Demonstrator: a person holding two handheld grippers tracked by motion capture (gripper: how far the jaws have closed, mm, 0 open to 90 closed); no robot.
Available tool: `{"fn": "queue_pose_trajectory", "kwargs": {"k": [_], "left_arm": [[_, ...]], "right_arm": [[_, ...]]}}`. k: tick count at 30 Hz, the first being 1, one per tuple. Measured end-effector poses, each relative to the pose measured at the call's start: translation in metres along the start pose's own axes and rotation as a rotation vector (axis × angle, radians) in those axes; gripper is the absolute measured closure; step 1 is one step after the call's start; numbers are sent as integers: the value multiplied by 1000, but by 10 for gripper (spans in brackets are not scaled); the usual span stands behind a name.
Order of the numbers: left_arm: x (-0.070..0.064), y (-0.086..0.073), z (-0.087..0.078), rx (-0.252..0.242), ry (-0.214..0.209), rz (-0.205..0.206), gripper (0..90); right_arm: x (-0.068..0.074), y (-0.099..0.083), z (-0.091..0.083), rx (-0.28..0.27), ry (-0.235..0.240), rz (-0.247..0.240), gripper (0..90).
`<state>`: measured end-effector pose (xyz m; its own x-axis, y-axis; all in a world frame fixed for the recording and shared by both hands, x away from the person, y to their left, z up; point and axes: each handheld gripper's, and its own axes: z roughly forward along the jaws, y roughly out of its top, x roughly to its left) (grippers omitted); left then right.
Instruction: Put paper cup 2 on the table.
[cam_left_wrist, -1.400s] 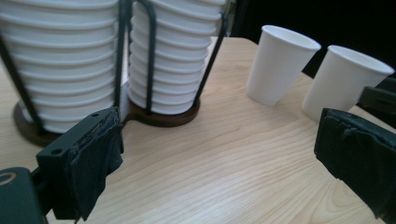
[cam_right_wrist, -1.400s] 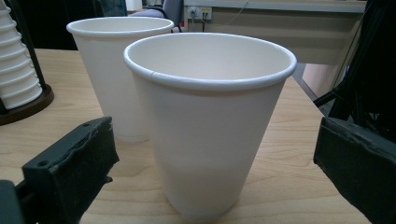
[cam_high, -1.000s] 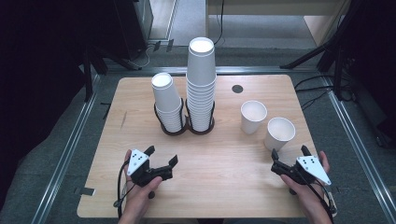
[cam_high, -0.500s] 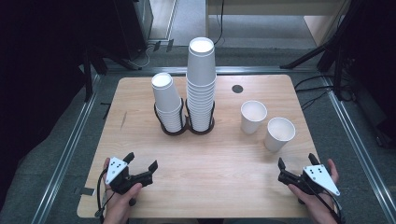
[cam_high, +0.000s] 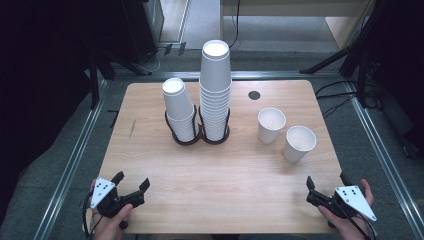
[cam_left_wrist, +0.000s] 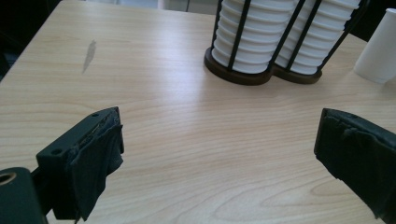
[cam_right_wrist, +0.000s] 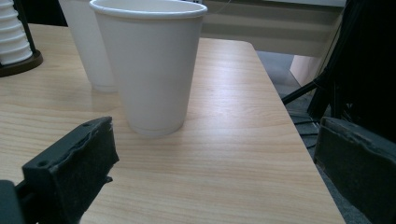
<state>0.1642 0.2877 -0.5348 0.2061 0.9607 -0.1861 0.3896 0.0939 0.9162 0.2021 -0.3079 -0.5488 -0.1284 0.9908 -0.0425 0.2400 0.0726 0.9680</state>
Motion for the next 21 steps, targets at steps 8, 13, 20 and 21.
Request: {"fn": "queue_pose_trajectory", "kwargs": {"k": [8, 13, 20, 21], "left_arm": [[12, -2, -7, -14, 34, -46, 15], [10, -5, -4, -4, 39, -31, 14], [12, -6, 0, 7, 53, -23, 15], [12, -6, 0, 7, 54, -28, 14]], "right_arm": [[-5, 4, -15, -38, -1, 38, 0], [-8, 0, -21, -34, -7, 36, 0], [-9, -2, -18, -21, -7, 34, 0], [-8, -2, -18, -21, -7, 32, 0]]}}
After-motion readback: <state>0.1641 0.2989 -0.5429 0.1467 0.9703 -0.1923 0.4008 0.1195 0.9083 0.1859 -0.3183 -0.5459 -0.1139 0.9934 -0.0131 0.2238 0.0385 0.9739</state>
